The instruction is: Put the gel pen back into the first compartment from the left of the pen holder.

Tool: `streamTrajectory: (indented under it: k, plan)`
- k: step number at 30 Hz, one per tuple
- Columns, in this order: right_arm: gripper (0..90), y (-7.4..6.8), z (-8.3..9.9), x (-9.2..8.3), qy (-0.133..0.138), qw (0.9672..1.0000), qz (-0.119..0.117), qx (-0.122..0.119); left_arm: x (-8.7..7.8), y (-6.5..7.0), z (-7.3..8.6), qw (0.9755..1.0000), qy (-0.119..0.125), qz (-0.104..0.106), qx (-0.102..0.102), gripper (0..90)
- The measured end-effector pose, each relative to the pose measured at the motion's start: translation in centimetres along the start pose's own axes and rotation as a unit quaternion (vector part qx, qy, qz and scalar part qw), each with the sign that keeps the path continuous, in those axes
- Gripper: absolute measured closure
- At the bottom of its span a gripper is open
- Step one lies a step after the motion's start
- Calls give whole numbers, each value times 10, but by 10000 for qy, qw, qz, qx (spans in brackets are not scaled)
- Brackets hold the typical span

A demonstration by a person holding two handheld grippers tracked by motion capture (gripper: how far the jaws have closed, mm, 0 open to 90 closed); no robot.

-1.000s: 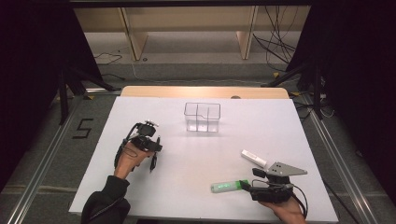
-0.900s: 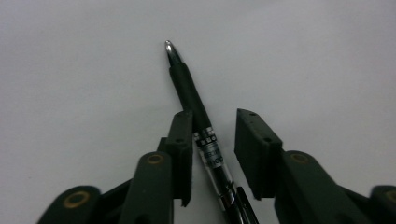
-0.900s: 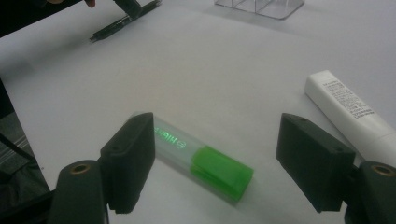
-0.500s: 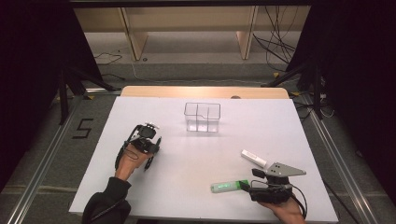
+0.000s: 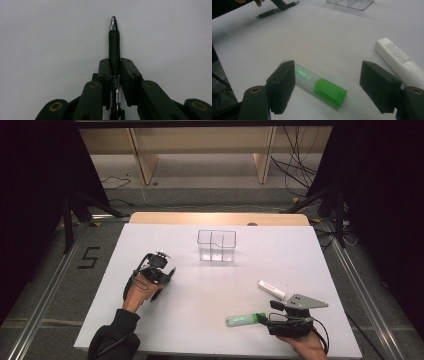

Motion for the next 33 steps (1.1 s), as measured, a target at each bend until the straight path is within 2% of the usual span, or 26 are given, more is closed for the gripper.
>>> streamTrajectory:
  k: [3, 9, 12, 14, 19, 22, 27, 30, 32, 33]
  plan:
    - [295, -1, 0, 0, 8, 10000, -11, 10, 0, 0, 0, 10000, 51, 49, -42, 790]
    - [297, -1, -1, -1, 12, 10000, -14, 21, -2, -2, 1, 9999, 91, 107, 48, 793]
    - [297, 0, -1, -1, 32, 10000, -18, 23, -6, -3, -2, 9990, 282, 334, -103, 793]
    - [298, 0, -1, -2, 41, 10000, -21, 29, -12, -6, -5, 9981, 436, 400, -152, 794]
    - [298, 0, -1, -1, 49, 10000, -33, 57, -28, -11, -13, 9942, 873, 554, -297, 794]
    - [298, 0, -1, -1, 46, 10000, -41, 66, -34, -10, -20, 9903, 1159, 632, -433, 794]
    - [298, -2, 0, 0, 43, 10000, -69, 54, -39, -4, -30, 9839, 1532, 799, -452, 794]
    - [298, -2, -1, 0, 57, 9999, -74, 71, -46, 0, -37, 9780, 1822, 895, -471, 794]
    - [298, -1, 0, 0, 49, 9999, -63, 99, -52, 4, -44, 9717, 2060, 1010, -557, 794]
    - [298, -1, 0, 0, 50, 9999, -58, 107, -55, 6, -46, 9700, 2132, 1028, -561, 794]
Point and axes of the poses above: each handheld gripper's, and its own axes: x roughly forward along the jaws, z roughly out of its underside, y roughly to its right, the point moved 10 cm from there along x, roughly forward along the jaws, and after that the axes turned 5 degrees about y, right-handed, at the moved point
